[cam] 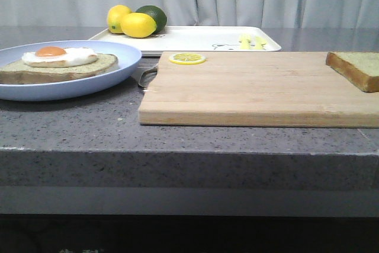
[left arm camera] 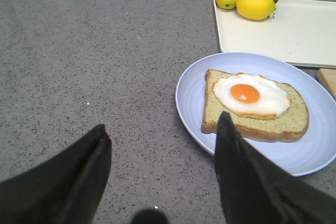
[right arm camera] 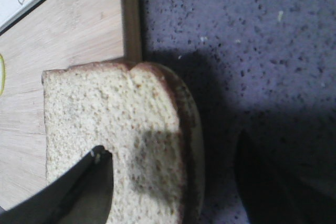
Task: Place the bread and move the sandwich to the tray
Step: 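Lower the right gripper and pinch the bread slice's edge, then lift the bread slice with the right gripper toward the blue plate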
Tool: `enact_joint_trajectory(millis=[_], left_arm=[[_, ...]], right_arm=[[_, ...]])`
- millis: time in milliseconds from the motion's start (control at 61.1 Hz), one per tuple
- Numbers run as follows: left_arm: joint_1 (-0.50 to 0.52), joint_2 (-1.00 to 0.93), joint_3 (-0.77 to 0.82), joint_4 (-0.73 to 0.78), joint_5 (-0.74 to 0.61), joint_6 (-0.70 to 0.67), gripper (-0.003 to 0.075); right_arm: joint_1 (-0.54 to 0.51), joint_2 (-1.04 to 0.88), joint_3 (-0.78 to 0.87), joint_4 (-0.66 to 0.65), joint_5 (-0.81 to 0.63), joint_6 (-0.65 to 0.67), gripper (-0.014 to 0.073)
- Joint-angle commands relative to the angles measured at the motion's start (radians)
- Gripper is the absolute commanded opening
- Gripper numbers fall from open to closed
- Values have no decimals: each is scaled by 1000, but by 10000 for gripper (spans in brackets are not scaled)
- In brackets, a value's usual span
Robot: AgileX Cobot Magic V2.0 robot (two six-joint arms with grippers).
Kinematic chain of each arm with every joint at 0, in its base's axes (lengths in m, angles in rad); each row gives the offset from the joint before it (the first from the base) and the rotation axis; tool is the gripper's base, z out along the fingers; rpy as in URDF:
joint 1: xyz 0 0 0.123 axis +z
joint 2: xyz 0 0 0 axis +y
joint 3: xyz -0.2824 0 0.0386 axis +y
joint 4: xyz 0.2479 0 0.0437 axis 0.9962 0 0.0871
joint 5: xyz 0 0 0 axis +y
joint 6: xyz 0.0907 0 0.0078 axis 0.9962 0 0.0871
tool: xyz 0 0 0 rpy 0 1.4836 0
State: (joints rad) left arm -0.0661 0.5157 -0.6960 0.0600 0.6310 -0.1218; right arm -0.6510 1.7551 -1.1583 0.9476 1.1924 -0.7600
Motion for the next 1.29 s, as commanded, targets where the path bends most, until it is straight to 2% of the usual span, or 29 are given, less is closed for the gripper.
enact_joint_trajectory(millis=[0, 115, 278, 442, 720, 884, 1129, 1277], left_arm=[[-1, 12, -26, -1, -83, -2, 430], [-1, 12, -26, -1, -83, -2, 430], [-1, 12, -26, -1, -83, -2, 430], [-1, 12, -26, -1, -83, -2, 430], [-1, 12, -26, -1, -83, -2, 430], [-1, 12, -26, -1, -83, -2, 430], [-1, 12, -26, -1, -83, -2, 430], [-1, 12, -26, -1, -83, -2, 430]], right_arm=[[17, -28, -29, 64, 98, -22, 508], [25, -25, -29, 65, 104, -25, 455], [25, -25, -29, 69, 108, -25, 244], [25, -25, -29, 97, 123, -26, 126], [40, -64, -29, 157, 142, -26, 115], [121, -113, -29, 278, 142, -26, 115], [358, -156, -29, 566, 132, -26, 115], [540, -156, -29, 702, 23, -26, 115]])
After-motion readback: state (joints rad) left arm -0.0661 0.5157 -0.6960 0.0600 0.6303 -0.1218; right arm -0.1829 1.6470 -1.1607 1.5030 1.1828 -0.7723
